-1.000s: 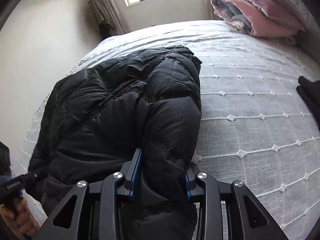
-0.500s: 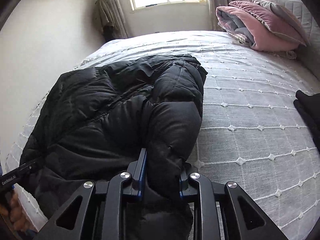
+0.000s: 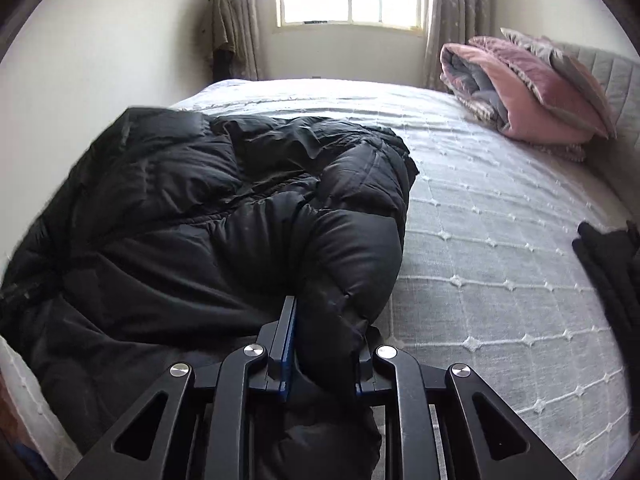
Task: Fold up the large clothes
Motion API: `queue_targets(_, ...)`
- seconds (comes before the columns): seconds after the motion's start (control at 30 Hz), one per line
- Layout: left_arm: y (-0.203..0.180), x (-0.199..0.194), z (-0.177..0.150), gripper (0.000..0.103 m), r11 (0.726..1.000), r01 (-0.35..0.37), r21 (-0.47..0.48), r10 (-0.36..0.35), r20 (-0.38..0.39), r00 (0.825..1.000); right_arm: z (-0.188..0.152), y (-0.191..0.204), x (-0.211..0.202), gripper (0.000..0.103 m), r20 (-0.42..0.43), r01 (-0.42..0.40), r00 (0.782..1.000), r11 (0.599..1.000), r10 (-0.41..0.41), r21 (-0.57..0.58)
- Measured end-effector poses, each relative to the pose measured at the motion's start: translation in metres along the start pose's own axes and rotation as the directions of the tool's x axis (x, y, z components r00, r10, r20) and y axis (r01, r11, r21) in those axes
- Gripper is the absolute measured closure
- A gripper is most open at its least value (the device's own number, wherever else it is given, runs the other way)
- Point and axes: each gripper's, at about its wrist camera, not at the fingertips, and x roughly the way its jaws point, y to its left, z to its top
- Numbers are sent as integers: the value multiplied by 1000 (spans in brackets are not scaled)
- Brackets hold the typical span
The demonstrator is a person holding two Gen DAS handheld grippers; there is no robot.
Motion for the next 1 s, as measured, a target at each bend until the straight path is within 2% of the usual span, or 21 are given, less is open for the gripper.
queue_targets(0.23, 31, -22, 18, 86, 1000, -15, -22, 16, 62, 998, 15, 21, -2, 86, 61, 5, 998, 1000, -6, 5)
queue_targets(0.37, 64, -36, 28, 86, 996, -67, -63, 73, 107, 992, 27, 61, -4, 87, 107, 18, 994, 999, -15, -31)
queue_targets(0.53, 128, -63, 48, 87, 986, -136, -95, 149, 147, 978, 50, 123, 1, 89, 124, -36, 991, 999, 41, -39)
queue_targets(0.67, 184, -96, 75, 88, 965, -245, -93, 259, 195, 946, 77, 190, -3, 90, 175, -120, 976, 992, 127, -49)
queue_targets(0.77, 232, -114, 94, 88, 932, -355, -80, 364, 207, 908, 93, 252, -1, 91, 204, -184, 960, 982, 191, -50)
queue_targets(0.83, 273, -118, 101, 88, 903, -422, -84, 430, 189, 883, 97, 297, 8, 91, 186, -240, 952, 970, 245, -49)
queue_targets(0.87, 298, -118, 101, 87, 891, -445, -94, 455, 172, 874, 96, 319, 14, 91, 166, -272, 946, 961, 277, -54)
queue_targets(0.93, 340, -112, 96, 87, 874, -471, -117, 483, 118, 867, 91, 359, 31, 91, 105, -339, 933, 939, 343, -56)
queue_targets(0.97, 362, -103, 91, 86, 861, -490, -135, 502, 66, 863, 85, 380, 43, 91, 62, -374, 924, 926, 377, -50)
queue_targets(1.0, 393, -90, 80, 86, 840, -512, -182, 518, -18, 855, 79, 395, 54, 91, 19, -402, 915, 915, 403, -44)
